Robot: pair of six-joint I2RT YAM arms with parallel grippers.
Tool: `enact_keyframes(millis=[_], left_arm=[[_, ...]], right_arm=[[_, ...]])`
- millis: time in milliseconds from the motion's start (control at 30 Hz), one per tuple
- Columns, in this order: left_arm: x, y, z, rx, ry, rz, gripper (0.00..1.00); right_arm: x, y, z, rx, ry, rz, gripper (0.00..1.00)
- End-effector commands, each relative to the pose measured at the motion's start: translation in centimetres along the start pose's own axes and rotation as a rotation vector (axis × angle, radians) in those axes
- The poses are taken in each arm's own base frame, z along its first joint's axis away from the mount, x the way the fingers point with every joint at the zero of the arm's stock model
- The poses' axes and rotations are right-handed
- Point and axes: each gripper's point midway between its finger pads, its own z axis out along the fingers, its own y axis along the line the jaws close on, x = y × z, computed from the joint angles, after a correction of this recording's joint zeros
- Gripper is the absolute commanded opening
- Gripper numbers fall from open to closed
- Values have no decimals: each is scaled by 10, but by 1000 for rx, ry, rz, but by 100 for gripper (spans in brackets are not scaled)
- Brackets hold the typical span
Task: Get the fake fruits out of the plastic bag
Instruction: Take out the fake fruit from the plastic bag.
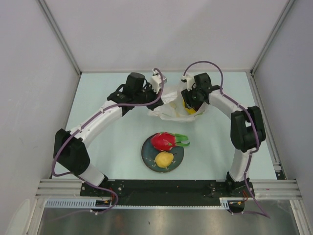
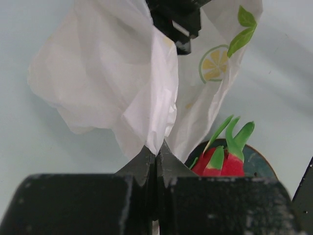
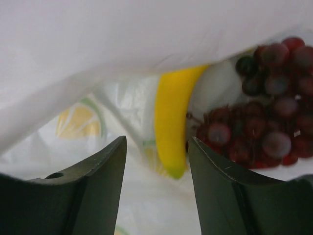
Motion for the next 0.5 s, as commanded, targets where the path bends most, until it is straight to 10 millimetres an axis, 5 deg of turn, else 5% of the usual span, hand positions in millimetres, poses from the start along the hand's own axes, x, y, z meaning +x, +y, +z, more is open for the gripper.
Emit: enact_keyframes(millis=[0,300,467], left_arm=[[-33,-3,-1,24,-83,15,0],[-39,1,0,12,-90,21,0],[-38,2,2,7,-82,24,0]], right_arm=[[-24,-16,27,43,-26,11,59],[-7,-28,64,26,49,7,58],[-11,-17,64,-28,37,-5,43]])
